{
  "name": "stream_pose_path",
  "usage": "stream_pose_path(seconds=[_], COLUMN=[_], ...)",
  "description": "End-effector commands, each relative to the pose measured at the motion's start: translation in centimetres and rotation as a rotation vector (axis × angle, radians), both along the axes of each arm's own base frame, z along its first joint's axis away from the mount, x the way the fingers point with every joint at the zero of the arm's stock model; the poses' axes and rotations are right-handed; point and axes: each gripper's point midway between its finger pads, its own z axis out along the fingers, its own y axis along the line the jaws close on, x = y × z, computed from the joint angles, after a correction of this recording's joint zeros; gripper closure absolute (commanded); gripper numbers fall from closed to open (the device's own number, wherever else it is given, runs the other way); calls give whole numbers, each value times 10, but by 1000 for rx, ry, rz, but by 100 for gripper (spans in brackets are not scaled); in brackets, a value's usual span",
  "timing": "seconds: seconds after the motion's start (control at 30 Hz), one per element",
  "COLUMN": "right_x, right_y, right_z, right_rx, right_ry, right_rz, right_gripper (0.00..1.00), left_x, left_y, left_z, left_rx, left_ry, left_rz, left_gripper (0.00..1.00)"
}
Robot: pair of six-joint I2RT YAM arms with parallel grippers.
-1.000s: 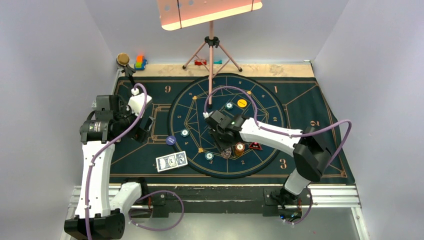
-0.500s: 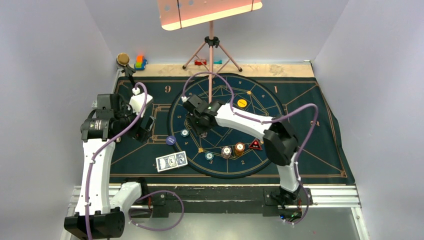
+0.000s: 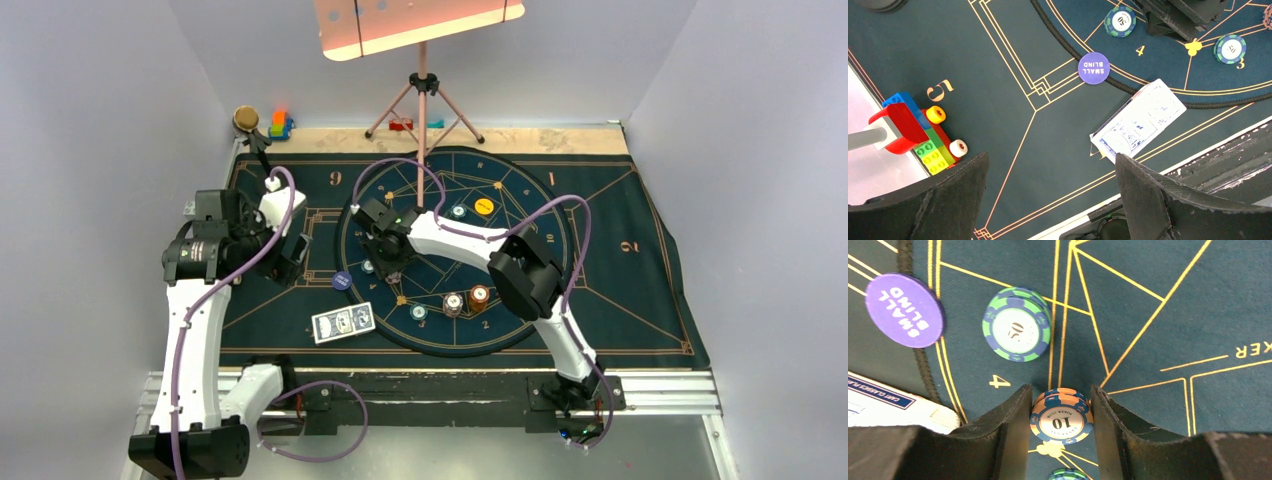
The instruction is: Distribute texas hold em gaming equipment
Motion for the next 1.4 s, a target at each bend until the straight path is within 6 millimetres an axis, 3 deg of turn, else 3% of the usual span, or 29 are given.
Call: stream_pose_path(seconds=[0.0, 0.3, 0.5, 0.67, 0.77, 0.83, 0.97, 1.07, 1.23, 1.37], right_x=[-1, -13, -13, -8, -7, -7, -9, -15, -33, -45], right_y=[30, 39, 40, 34, 28, 23, 3, -22, -71, -98], right_z=[31, 17, 16, 37, 55, 71, 102, 115, 99, 84], right_rx=[136, 122, 112, 106, 108, 114, 118, 87, -20, -44], right_ry=[-25, 11, 10, -32, -62, -87, -137, -170, -161, -135], right_rz=[34, 64, 67, 63, 61, 56, 32, 0, -54, -73], right_gripper=[100, 100, 57, 38, 19, 15, 12, 9, 5, 4], left_x=[3, 2, 3, 3, 3, 3, 3, 2, 3, 2], left_y=[1, 3, 2, 3, 4, 3, 3, 4, 3, 3], left_z=[1, 3, 5, 6, 7, 7, 8, 8, 12, 11], left_rx=[0, 7, 3, 9, 11, 9, 8, 13, 13, 11], left_ry=[-21, -29, -30, -34, -35, -35, -34, -36, -45, -38], left_rz=[9, 13, 16, 17, 19, 20, 17, 15, 11, 7], left_gripper=[0, 0, 0, 0, 0, 0, 0, 0, 0, 0])
